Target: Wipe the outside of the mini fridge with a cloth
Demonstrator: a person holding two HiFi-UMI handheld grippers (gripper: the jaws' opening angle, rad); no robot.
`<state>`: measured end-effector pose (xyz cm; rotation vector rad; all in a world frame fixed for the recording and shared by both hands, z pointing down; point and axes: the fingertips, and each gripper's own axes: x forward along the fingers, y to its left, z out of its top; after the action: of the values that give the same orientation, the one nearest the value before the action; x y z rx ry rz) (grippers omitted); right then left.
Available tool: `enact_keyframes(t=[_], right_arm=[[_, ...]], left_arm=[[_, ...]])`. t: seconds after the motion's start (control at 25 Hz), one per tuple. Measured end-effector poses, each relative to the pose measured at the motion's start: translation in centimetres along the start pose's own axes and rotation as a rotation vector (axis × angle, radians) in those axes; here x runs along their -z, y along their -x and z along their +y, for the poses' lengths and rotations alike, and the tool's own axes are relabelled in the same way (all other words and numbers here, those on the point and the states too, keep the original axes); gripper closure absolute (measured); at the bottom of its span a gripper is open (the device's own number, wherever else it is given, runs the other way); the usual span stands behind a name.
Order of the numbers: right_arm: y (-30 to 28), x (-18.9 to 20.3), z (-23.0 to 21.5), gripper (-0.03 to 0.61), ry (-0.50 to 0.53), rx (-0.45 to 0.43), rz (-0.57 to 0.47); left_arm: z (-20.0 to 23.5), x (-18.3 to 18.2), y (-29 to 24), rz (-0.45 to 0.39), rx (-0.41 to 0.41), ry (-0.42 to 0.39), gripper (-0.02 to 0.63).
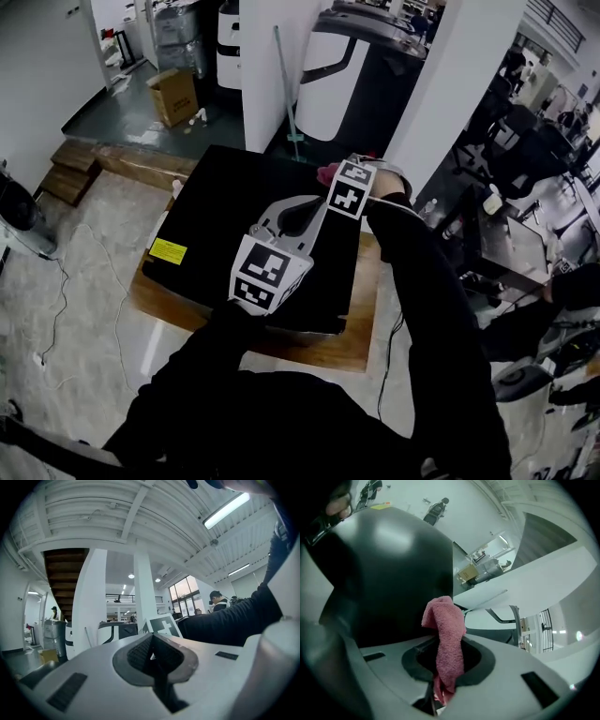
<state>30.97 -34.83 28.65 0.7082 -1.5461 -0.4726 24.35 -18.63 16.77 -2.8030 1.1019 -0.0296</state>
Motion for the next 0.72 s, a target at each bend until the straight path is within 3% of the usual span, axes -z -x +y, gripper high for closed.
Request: enact_keyframes(t=[0.32,0.72], right_arm=[[2.4,-1.0,2.2,0.522,0.013,-0.037,-0.067],[7.4,-3.9,8.6,0.522,0.083,-0.029,-0.024]], left_arm=[[1.2,0.4,1.2,0.016,-0.071,0.069,0.607],[0.5,0.0,6.4,0.027,0.001,0.111,0.607]])
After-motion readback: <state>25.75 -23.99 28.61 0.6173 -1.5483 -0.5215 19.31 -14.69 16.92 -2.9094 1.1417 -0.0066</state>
